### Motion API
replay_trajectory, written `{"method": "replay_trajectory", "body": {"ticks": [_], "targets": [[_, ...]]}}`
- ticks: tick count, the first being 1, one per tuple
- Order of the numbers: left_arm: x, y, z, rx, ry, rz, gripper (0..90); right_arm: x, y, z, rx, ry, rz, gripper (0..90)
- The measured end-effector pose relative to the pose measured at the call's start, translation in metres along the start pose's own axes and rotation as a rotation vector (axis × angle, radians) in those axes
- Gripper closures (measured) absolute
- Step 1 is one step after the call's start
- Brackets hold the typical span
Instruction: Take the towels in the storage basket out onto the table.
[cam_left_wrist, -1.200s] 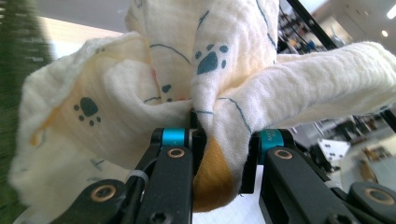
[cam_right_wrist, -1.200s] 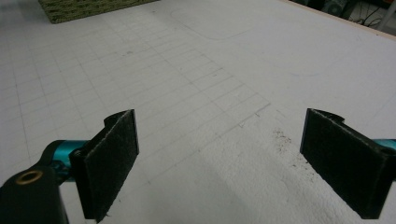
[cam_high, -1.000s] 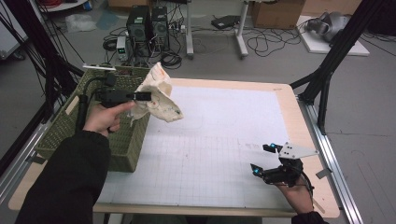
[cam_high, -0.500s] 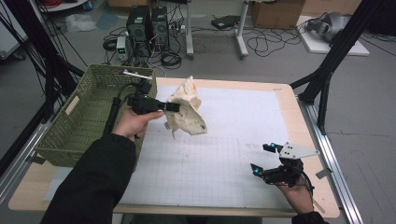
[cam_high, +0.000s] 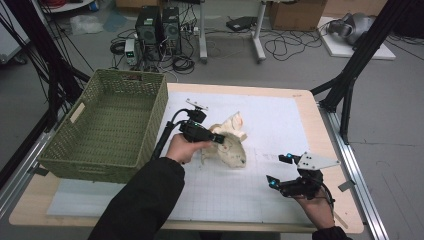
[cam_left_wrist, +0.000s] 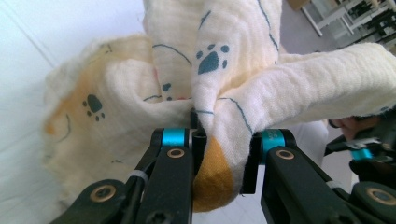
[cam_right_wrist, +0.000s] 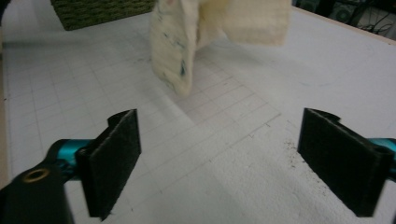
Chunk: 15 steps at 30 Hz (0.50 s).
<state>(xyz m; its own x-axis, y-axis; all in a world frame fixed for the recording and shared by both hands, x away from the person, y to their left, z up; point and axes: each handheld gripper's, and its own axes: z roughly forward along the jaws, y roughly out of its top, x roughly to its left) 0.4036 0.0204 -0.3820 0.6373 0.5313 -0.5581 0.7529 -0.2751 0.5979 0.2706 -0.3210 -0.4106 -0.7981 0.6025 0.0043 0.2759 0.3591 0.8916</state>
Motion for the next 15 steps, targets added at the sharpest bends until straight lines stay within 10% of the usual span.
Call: {"method": "replay_trajectory", "body": {"ticks": [15], "targets": [[0.008, 0.000, 0.062, 0.001, 0.071, -0.010, 71.9, 0.002, 0.004, 0.010, 0.019, 0.002, 0.013, 30.5]]}}
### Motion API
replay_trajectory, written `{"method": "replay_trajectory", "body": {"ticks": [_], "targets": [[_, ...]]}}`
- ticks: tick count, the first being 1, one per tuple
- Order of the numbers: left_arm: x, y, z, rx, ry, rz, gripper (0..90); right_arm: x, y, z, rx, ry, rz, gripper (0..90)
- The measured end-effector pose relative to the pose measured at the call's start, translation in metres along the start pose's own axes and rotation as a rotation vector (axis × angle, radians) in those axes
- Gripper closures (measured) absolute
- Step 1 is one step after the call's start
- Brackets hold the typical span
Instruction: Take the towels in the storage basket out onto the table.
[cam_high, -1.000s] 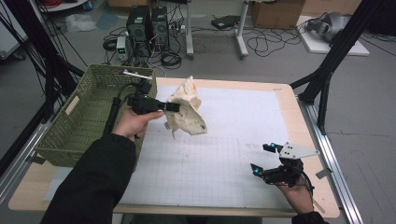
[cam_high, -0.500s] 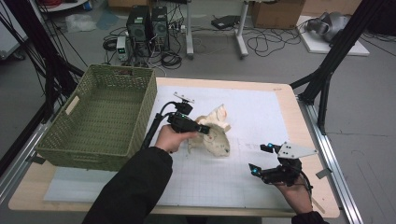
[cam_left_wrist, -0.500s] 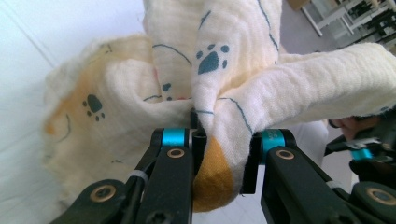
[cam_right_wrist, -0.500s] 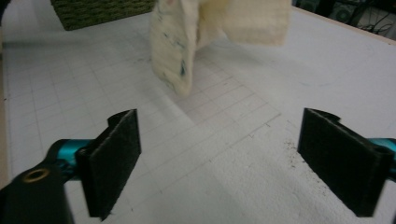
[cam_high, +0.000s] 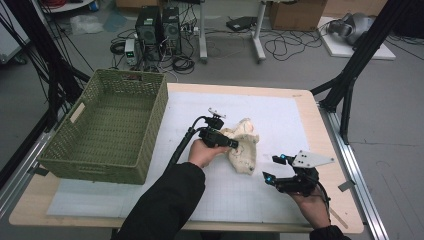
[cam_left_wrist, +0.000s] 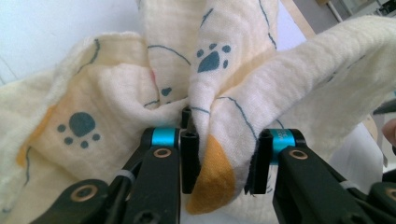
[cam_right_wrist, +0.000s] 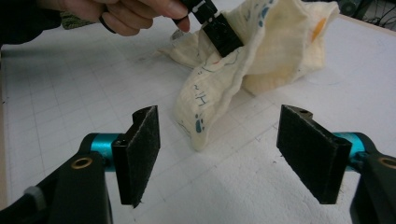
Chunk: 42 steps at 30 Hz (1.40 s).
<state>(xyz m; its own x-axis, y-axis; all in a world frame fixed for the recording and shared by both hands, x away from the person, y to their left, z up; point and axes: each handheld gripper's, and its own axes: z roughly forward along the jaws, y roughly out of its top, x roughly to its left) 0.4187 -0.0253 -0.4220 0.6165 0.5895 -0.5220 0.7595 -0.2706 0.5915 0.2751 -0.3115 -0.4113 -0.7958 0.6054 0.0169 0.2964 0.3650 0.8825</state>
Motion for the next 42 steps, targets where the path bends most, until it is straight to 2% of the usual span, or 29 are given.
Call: {"method": "replay_trajectory", "body": {"ticks": [5, 8, 12, 16, 21, 30, 33, 36, 40, 42], "targets": [[0.000, 0.002, 0.006, -0.025, 0.028, 0.006, 63.3, 0.001, 0.002, 0.003, 0.005, 0.006, 0.000, 32.1], [-0.002, 0.003, 0.005, -0.041, 0.027, 0.021, 53.9, 0.001, 0.003, 0.004, 0.000, 0.007, -0.006, 32.2], [-0.005, 0.005, -0.002, -0.062, 0.020, 0.041, 47.2, 0.000, 0.002, 0.004, 0.001, 0.003, 0.003, 31.5], [-0.002, 0.008, -0.012, -0.088, 0.024, 0.047, 41.4, -0.001, 0.002, 0.006, 0.003, 0.001, 0.008, 30.9], [-0.001, 0.009, -0.022, -0.099, 0.038, 0.064, 37.6, -0.002, 0.002, 0.007, 0.005, -0.005, 0.015, 30.8], [0.001, 0.009, -0.023, -0.096, 0.042, 0.074, 34.3, -0.001, 0.003, 0.012, 0.016, 0.002, 0.008, 30.8], [0.001, 0.010, -0.026, -0.095, 0.087, 0.082, 32.6, -0.001, 0.003, 0.011, 0.011, 0.001, 0.014, 30.6], [0.002, 0.009, -0.027, -0.078, 0.115, 0.088, 31.7, -0.002, 0.003, 0.011, 0.014, 0.006, 0.016, 30.4], [0.004, 0.009, -0.026, -0.064, 0.115, 0.089, 29.9, -0.001, 0.003, 0.012, 0.018, 0.008, 0.009, 30.3], [0.002, 0.008, -0.025, -0.061, 0.100, 0.093, 29.5, -0.001, 0.003, 0.012, 0.020, 0.007, 0.010, 30.3]]}}
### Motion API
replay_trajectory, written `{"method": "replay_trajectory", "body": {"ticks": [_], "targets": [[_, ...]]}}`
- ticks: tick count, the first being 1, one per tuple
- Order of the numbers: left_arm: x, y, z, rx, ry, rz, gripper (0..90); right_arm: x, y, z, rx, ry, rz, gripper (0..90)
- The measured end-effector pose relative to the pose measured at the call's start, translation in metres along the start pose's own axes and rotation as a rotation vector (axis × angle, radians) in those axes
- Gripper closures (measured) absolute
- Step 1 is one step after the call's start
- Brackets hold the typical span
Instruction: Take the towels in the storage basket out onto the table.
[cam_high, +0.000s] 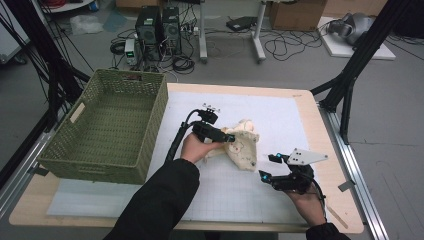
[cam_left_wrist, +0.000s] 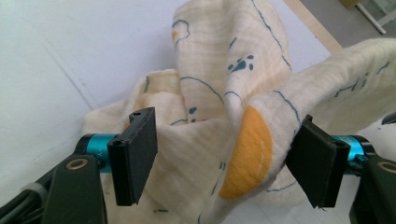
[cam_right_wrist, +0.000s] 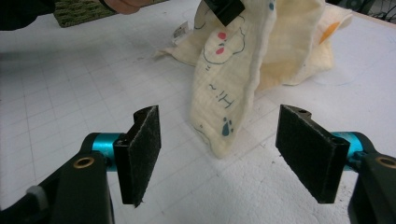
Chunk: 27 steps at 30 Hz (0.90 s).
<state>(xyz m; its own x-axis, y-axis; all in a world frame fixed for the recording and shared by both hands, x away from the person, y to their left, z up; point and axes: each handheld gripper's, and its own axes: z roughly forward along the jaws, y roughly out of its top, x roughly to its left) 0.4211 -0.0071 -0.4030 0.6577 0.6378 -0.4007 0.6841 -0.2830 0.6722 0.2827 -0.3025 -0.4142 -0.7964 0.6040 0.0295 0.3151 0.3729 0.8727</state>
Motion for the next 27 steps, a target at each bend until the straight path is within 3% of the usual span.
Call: {"method": "replay_trajectory", "body": {"ticks": [6, 10, 16, 21, 24, 27], "targets": [[-0.003, 0.000, -0.003, -0.008, -0.017, 0.019, 29.7, 0.000, 0.000, 0.000, -0.002, 0.001, -0.001, 30.4], [-0.002, 0.001, -0.007, -0.012, -0.002, 0.040, 28.8, 0.000, 0.000, 0.000, 0.000, 0.002, -0.004, 30.4], [0.001, 0.003, -0.015, -0.063, 0.001, 0.029, 27.7, -0.001, 0.000, 0.001, 0.001, 0.001, -0.002, 30.4], [0.000, 0.002, -0.018, -0.042, 0.020, 0.071, 26.7, 0.000, 0.000, 0.002, 0.003, 0.003, -0.003, 31.0], [0.003, 0.003, -0.022, -0.083, -0.002, 0.043, 26.7, 0.001, 0.000, 0.002, 0.010, 0.005, -0.008, 31.7], [0.003, 0.005, -0.028, -0.113, 0.004, 0.040, 26.6, 0.001, 0.000, 0.002, 0.003, 0.001, -0.011, 31.9]]}}
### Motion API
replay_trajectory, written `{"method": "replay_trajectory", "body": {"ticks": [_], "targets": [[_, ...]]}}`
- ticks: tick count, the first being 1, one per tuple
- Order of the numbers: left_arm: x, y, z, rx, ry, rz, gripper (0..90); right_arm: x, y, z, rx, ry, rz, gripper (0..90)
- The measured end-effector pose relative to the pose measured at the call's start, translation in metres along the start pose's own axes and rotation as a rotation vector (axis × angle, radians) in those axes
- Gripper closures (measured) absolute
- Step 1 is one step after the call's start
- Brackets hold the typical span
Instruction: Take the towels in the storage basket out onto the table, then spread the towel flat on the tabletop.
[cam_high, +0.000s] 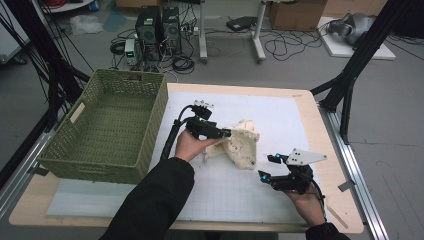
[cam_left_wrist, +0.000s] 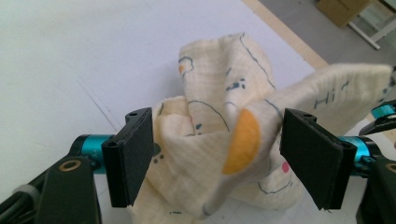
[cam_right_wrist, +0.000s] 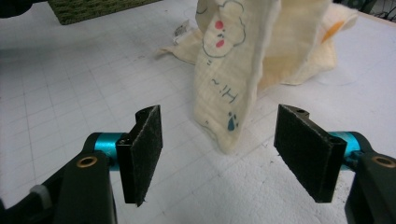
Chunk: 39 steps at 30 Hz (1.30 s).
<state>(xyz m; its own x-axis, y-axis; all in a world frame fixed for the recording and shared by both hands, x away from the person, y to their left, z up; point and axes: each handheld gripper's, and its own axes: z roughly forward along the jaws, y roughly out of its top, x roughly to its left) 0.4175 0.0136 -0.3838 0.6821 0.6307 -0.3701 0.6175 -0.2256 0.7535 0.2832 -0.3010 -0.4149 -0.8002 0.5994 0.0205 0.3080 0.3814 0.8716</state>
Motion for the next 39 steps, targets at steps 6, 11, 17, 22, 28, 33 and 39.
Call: {"method": "replay_trajectory", "body": {"ticks": [6, 11, 17, 22, 28, 33, 39], "targets": [[0.003, -0.002, -0.007, 0.002, 0.007, 0.002, 26.7, 0.000, 0.000, 0.002, 0.010, 0.001, -0.014, 33.8], [0.005, -0.017, -0.012, 0.006, 0.022, 0.012, 27.4, 0.000, 0.002, 0.003, 0.001, -0.005, -0.022, 37.4], [0.003, -0.033, -0.015, 0.001, 0.038, 0.028, 31.2, 0.001, 0.006, 0.007, 0.006, -0.005, -0.039, 42.8], [0.000, -0.047, -0.016, 0.011, 0.058, 0.034, 37.7, 0.006, 0.011, 0.011, 0.023, -0.004, -0.069, 46.4], [0.000, -0.059, -0.002, 0.108, 0.087, 0.085, 57.3, 0.004, 0.015, 0.032, 0.085, -0.001, -0.100, 49.8], [-0.003, -0.065, 0.009, 0.174, 0.145, 0.147, 69.5, -0.006, 0.009, 0.053, 0.186, 0.006, -0.085, 55.1], [-0.005, -0.068, 0.010, 0.152, 0.165, 0.161, 85.9, -0.012, 0.003, 0.065, 0.242, 0.039, -0.059, 72.3]]}}
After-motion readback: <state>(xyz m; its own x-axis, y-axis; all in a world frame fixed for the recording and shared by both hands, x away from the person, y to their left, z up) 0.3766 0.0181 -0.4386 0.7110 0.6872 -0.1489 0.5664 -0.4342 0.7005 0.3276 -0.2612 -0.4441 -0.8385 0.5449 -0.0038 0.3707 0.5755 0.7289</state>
